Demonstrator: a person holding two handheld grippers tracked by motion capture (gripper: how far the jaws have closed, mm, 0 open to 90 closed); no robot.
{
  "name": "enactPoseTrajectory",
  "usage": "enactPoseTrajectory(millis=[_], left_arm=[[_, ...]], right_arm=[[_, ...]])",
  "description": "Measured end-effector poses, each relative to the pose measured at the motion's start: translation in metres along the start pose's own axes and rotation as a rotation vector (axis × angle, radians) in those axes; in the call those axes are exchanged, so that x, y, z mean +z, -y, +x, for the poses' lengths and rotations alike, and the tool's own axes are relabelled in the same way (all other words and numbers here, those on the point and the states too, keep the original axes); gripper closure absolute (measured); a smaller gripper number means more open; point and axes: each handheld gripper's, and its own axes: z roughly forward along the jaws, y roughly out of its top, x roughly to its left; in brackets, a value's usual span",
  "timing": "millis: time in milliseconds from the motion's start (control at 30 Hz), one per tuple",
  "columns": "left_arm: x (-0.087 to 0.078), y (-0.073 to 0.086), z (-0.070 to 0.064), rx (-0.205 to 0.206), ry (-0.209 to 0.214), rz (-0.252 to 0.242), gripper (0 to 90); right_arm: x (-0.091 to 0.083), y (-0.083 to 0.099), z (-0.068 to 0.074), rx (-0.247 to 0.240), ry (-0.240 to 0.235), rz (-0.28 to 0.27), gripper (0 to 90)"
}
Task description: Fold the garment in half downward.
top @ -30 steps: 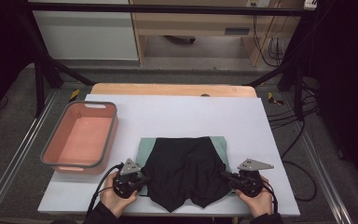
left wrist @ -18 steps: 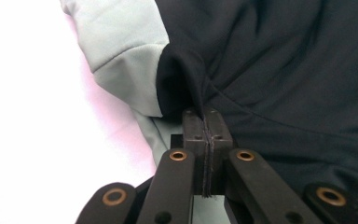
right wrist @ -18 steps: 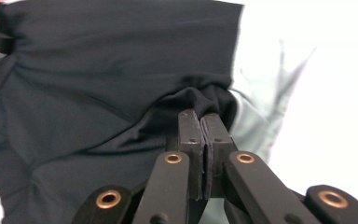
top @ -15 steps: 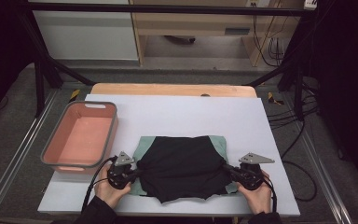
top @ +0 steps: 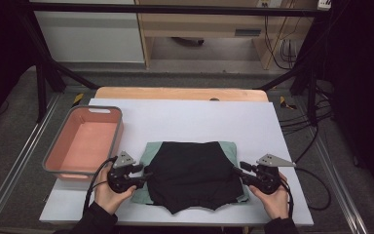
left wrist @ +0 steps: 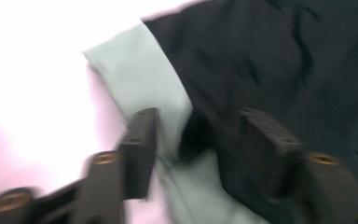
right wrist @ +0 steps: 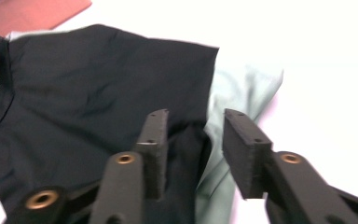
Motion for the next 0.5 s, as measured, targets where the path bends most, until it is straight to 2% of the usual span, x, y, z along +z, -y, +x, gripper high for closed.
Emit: enactPoseTrajectory(millis=[100,200,300,400,500], left_arm=[[0.002,-0.013,0.009,-0.008,-0.019,-0.013,31.9],[0.009,-0.024,0.021,-0.021,-0.043,-0.009,26.3],[0.020,-0.032,0.031,-0.047,-0.063,-0.005,26.1],[0.036,-0.037,0.042,-0.071,-0.087,0.021,28.6],[0.050,-0.039,0.050,-0.091,-0.093,0.042,33.6]], right_arm=[[0.008,-0.010,-0.006,0.001,0.025,-0.001,54.3],[0.021,-0.017,-0.014,0.012,0.044,0.015,53.7],[0.036,-0.020,-0.021,0.006,0.068,0.037,52.9],[0.048,-0.021,-0.027,0.010,0.085,0.058,52.3],[0.059,-0.022,-0.034,0.040,0.090,0.064,52.0]])
